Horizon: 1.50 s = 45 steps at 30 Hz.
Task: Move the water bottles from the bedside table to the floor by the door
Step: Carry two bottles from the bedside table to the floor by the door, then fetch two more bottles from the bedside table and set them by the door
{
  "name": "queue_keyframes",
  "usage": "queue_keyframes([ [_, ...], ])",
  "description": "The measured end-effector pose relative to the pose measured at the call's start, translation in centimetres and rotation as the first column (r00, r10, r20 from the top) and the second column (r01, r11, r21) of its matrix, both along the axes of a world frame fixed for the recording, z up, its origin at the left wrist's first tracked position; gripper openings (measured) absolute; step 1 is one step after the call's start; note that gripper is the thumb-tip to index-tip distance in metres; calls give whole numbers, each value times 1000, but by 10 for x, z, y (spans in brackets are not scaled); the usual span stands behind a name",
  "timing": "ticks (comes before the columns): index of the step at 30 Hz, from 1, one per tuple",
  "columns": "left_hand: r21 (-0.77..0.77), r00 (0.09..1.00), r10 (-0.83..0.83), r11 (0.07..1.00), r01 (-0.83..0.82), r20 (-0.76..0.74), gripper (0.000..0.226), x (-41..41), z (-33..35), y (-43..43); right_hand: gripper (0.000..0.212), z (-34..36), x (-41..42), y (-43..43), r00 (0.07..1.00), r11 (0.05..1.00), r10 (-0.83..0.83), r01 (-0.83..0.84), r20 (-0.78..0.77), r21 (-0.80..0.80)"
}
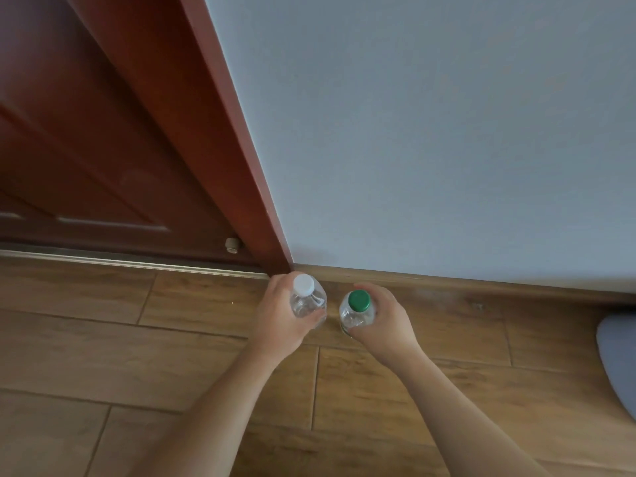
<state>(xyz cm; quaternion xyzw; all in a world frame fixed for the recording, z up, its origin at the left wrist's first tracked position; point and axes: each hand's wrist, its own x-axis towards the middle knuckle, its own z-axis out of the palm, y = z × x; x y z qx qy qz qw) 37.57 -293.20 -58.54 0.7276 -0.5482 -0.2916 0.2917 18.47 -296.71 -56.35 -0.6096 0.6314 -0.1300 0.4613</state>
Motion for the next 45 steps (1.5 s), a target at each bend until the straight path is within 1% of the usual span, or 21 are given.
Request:
queue_keyframes([
  [4, -5, 999, -36, 999, 36, -20, 51, -2, -8, 2, 69, -5, 0, 3, 1000, 1000, 7, -6, -18, 25],
  [7, 2, 1000, -25, 1000, 25, -17, 53, -2, -12, 1, 70, -5, -2, 6, 999, 999, 18, -17, -33, 31],
  [11, 65, 999, -32, 997, 31, 5, 56, -3, -12, 1, 74, 0, -6, 10, 999, 999, 25, -23, -35, 32],
  [12, 75, 1000, -23, 997, 22, 12, 61, -4, -10, 2, 74, 2, -7, 10, 999, 999, 25, -25, -33, 23],
  [14, 89, 1000, -4, 996, 3, 17, 76, -6, -2, 5, 75, 7, -9, 11, 999, 1000, 28, -28, -27, 8],
  [16, 99, 1000, -4, 995, 2, 13, 83, -7, 6, 6, 75, 14, -10, 12, 999, 999, 36, -36, -25, 5],
  [19, 111, 1000, -18, 994, 21, -25, 86, -7, 23, 5, 77, 27, -10, 12, 997, 998, 63, -63, -36, -1],
  [22, 98, 999, -44, 994, 44, -3, 87, -4, 44, 2, 78, 48, -12, 7, 997, 998, 64, -65, -45, -26],
  [26, 73, 999, -35, 997, 34, 15, 80, 5, 84, -1, 75, 88, -16, 0, 997, 998, 45, -47, -56, -38],
  [30, 65, 996, -50, 997, 45, 68, 73, 10, 140, 7, 68, 146, -23, 1, 997, 998, 17, -21, -78, -50],
  [34, 94, 989, -66, 994, 54, 132, 62, 6, 218, 25, 58, 224, -30, 12, 990, 996, 15, -27, -141, -81],
  [38, 117, 969, -93, 991, 68, 227, 52, 7, 303, 36, 48, 313, -33, 24, 972, 984, 86, -117, -220, -133],
  [42, 174, 948, -120, 982, 70, 296, 53, 5, 404, 38, 51, 410, -32, 32, 923, 966, 151, -214, -353, -148],
  [45, 196, 934, -153, 976, 92, 323, 53, 5, 479, 41, 53, 485, -28, 33, 890, 954, 175, -260, -420, -153],
])
